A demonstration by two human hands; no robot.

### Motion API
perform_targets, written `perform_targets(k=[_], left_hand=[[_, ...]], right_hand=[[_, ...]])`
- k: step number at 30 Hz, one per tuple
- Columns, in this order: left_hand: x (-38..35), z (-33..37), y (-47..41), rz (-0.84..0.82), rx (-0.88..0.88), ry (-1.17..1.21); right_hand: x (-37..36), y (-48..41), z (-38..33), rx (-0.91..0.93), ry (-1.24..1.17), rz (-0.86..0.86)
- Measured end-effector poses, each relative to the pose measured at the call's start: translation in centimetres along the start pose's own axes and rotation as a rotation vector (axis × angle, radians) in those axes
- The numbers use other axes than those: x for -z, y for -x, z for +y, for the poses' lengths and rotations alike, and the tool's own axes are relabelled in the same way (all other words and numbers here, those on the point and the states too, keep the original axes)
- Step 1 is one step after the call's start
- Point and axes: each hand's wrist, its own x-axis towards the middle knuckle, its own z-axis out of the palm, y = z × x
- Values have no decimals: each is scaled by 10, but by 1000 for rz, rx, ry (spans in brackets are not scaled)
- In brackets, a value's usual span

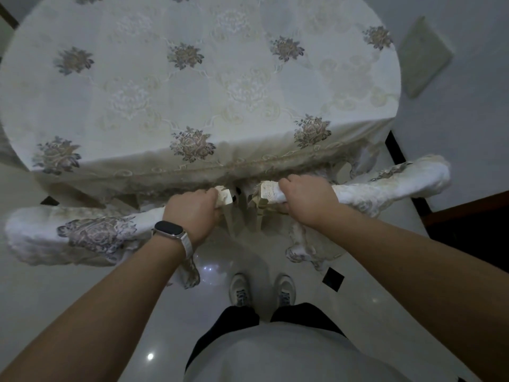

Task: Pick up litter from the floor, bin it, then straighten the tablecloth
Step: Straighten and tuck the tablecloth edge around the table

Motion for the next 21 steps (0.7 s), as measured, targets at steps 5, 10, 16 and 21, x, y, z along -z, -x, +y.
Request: perform_targets(k=[5, 10, 16, 21], left_hand=[[-1, -1, 0, 15, 8, -13], [0, 0, -1, 6, 18, -26], [2, 2, -4, -29, 38, -13], [4, 4, -7, -55, 55, -14]], right_hand=[[0, 0, 2, 27, 17, -12], [-1, 2, 2, 39, 29, 5], [-1, 3, 1, 19, 40, -15], [-1, 1, 1, 13, 19, -11]])
